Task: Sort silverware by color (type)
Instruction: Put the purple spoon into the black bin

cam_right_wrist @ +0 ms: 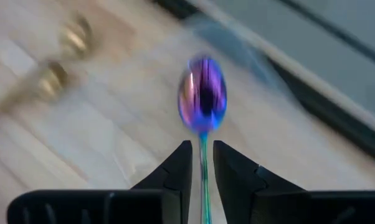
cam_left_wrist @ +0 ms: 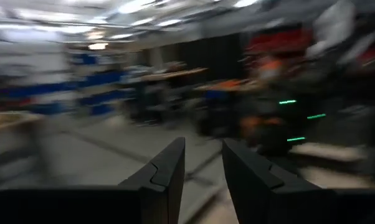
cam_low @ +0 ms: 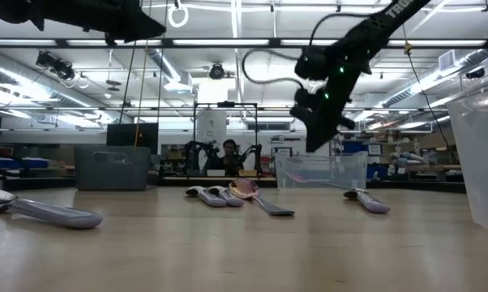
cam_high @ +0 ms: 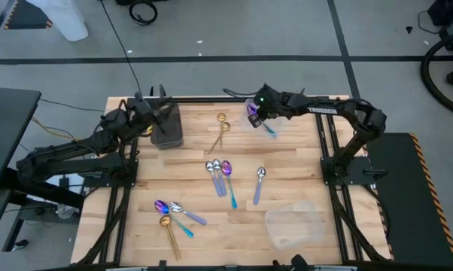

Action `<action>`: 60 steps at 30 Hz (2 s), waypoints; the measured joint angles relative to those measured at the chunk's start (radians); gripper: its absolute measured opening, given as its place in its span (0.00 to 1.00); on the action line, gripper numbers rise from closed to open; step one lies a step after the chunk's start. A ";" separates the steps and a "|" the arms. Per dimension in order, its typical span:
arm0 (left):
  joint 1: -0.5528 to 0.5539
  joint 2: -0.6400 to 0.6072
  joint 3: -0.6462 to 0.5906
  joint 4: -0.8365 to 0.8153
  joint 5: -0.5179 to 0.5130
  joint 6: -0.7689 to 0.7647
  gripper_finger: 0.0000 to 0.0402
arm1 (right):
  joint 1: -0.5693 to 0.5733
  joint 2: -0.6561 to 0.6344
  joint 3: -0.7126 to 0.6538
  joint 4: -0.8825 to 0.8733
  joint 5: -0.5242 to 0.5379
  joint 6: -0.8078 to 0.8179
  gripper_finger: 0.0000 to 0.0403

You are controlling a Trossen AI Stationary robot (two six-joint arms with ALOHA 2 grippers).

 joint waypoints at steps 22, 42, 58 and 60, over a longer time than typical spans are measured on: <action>-0.267 0.459 0.401 -0.789 0.046 -0.575 0.29 | 0.283 -0.439 -0.063 0.135 0.119 -0.299 0.19; -0.332 0.892 0.445 -0.603 -0.033 -0.918 0.29 | 0.255 -0.706 -0.199 0.055 0.114 -0.305 0.19; -0.398 0.963 0.573 -0.836 0.099 -1.123 0.29 | 0.197 -0.764 -0.242 0.078 0.114 -0.304 0.19; -0.426 0.977 0.592 -0.843 0.097 -1.183 0.29 | 0.197 -0.764 -0.242 0.078 0.114 -0.305 0.19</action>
